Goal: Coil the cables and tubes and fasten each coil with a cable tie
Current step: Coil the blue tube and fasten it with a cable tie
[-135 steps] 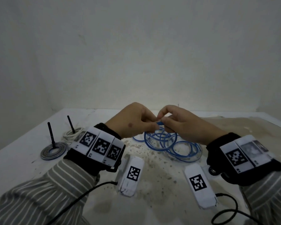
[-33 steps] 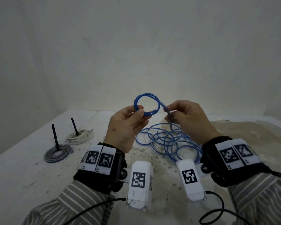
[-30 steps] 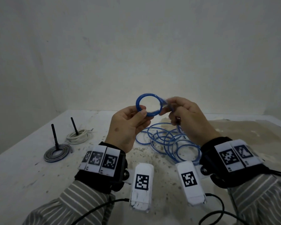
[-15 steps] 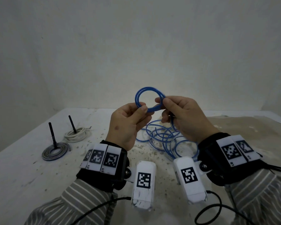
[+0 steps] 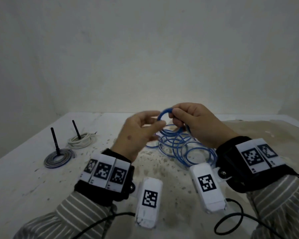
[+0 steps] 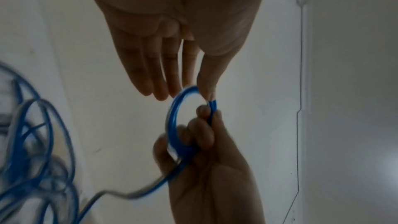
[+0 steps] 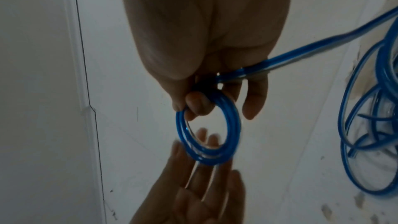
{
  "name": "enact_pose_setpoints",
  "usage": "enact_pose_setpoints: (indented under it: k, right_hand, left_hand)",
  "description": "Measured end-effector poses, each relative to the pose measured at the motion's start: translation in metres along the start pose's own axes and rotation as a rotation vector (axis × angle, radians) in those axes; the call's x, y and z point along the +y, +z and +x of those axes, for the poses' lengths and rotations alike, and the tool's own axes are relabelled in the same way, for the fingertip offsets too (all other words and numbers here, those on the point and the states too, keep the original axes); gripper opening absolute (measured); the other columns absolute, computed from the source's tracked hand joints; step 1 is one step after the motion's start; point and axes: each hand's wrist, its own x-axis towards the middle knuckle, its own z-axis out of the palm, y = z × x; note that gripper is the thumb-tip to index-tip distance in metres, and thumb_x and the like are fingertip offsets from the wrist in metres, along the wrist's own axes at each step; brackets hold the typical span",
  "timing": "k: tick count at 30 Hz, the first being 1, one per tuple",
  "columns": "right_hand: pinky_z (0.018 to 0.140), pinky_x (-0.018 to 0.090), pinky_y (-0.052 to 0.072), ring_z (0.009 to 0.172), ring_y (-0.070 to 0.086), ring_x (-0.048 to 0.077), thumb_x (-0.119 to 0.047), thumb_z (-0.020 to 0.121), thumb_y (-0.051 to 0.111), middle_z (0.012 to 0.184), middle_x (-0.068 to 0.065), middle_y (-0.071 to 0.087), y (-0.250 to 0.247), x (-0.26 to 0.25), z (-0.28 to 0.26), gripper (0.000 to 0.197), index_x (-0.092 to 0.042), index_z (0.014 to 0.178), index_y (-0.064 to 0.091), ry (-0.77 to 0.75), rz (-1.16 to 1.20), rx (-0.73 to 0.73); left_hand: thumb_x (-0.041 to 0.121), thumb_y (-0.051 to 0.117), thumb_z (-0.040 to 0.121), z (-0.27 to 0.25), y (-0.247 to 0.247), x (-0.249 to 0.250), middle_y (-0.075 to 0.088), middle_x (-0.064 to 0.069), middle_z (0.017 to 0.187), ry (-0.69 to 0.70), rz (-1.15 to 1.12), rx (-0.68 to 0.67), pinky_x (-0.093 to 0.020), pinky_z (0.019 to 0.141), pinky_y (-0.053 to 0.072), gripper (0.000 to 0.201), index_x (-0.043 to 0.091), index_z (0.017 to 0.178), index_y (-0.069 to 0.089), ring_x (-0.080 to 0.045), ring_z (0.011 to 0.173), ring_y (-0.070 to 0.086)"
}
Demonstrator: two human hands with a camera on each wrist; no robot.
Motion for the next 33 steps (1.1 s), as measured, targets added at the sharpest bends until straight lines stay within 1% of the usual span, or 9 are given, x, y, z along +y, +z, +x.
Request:
enact_pose_setpoints:
  k: [2, 4, 6, 10, 16, 20, 22, 27, 33]
  right_hand:
    - [0.070, 0.042, 0.041, 0.055, 0.036, 0.015, -0.014, 0.098, 0.040, 0.053, -0.007, 0.044, -0.004, 0.001, -0.003, 0.027, -0.006, 0.083, 0.062, 0.014, -0.053, -0.049]
    - [0.072, 0.047, 0.049, 0.056, 0.039, 0.014, -0.014, 0.098, 0.041, 0.053, -0.008, 0.044, -0.006, -0.001, -0.004, 0.028, -0.001, 0.091, 0.064, 0.014, -0.100, -0.074]
    - [0.071, 0.043, 0.053, 0.054, 0.043, 0.007, -0.013, 0.097, 0.043, 0.050, -0.011, 0.044, -0.005, -0.004, -0.004, 0.026, 0.000, 0.096, 0.066, 0.012, -0.148, -0.057]
    - [0.061, 0.026, 0.052, 0.050, 0.046, 0.000, -0.012, 0.094, 0.048, 0.047, -0.014, 0.050, -0.001, -0.005, -0.003, 0.016, -0.009, 0.095, 0.064, -0.006, -0.159, -0.012]
    - [0.059, 0.021, 0.049, 0.055, 0.057, 0.011, -0.011, 0.095, 0.046, 0.069, 0.003, 0.064, -0.007, -0.007, -0.005, 0.017, -0.007, 0.092, 0.062, -0.007, 0.023, 0.030]
    - [0.079, 0.036, 0.054, 0.073, 0.065, 0.017, -0.013, 0.094, 0.047, 0.082, 0.006, 0.072, -0.014, -0.005, -0.008, 0.020, -0.007, 0.095, 0.066, 0.067, -0.028, 0.002]
    - [0.084, 0.038, 0.054, 0.080, 0.067, 0.020, -0.013, 0.094, 0.048, 0.086, 0.008, 0.073, -0.016, -0.002, -0.010, 0.019, -0.007, 0.098, 0.066, 0.110, -0.009, -0.021]
    - [0.077, 0.029, 0.058, 0.081, 0.070, 0.019, -0.007, 0.090, 0.052, 0.083, 0.006, 0.075, -0.019, -0.002, -0.013, 0.016, -0.009, 0.096, 0.067, 0.129, 0.082, -0.050]
    - [0.059, 0.021, 0.054, 0.055, 0.061, 0.012, 0.001, 0.090, 0.050, 0.064, 0.002, 0.068, -0.007, -0.007, -0.001, 0.016, -0.004, 0.090, 0.065, 0.000, 0.241, 0.104]
  left_hand:
    - [0.006, 0.066, 0.080, 0.002, -0.009, 0.010, 0.070, -0.004, 0.072, 0.043, 0.073, -0.050, -0.028, 0.069, 0.056, 0.013, 0.016, 0.088, 0.068, -0.010, 0.066, 0.066]
    - [0.005, 0.067, 0.079, 0.002, -0.013, 0.018, 0.071, -0.001, 0.064, 0.029, 0.160, -0.129, -0.025, 0.063, 0.056, 0.009, 0.013, 0.083, 0.069, -0.010, 0.061, 0.067]
    - [0.004, 0.068, 0.078, 0.002, -0.013, 0.021, 0.071, -0.003, 0.065, 0.011, 0.229, -0.199, -0.027, 0.064, 0.056, 0.009, 0.011, 0.084, 0.070, -0.013, 0.062, 0.068]
    - [0.004, 0.072, 0.075, -0.004, -0.005, 0.019, 0.070, -0.006, 0.068, -0.014, 0.301, -0.284, -0.026, 0.066, 0.058, 0.008, 0.009, 0.080, 0.070, -0.019, 0.068, 0.070]
    - [0.002, 0.064, 0.078, -0.003, -0.006, 0.015, 0.070, -0.002, 0.064, -0.066, 0.011, -0.192, -0.021, 0.058, 0.055, 0.008, 0.009, 0.079, 0.067, -0.014, 0.061, 0.069]
    - [0.000, 0.064, 0.080, -0.004, -0.006, 0.013, 0.070, 0.000, 0.063, -0.029, 0.009, -0.154, -0.020, 0.058, 0.055, 0.009, 0.009, 0.079, 0.067, -0.013, 0.062, 0.069]
    - [0.000, 0.064, 0.080, -0.003, -0.006, 0.010, 0.070, -0.001, 0.062, -0.017, 0.001, -0.124, -0.020, 0.058, 0.055, 0.009, 0.008, 0.079, 0.067, -0.014, 0.062, 0.070]
    - [-0.002, 0.063, 0.080, -0.001, -0.003, 0.003, 0.069, -0.002, 0.062, -0.010, -0.108, -0.049, -0.021, 0.059, 0.057, 0.010, 0.007, 0.080, 0.066, -0.013, 0.061, 0.069]
    - [-0.001, 0.060, 0.082, -0.006, 0.020, -0.014, 0.071, -0.003, 0.067, -0.170, -0.310, -0.044, -0.022, 0.061, 0.056, 0.009, 0.007, 0.082, 0.064, -0.014, 0.065, 0.070]
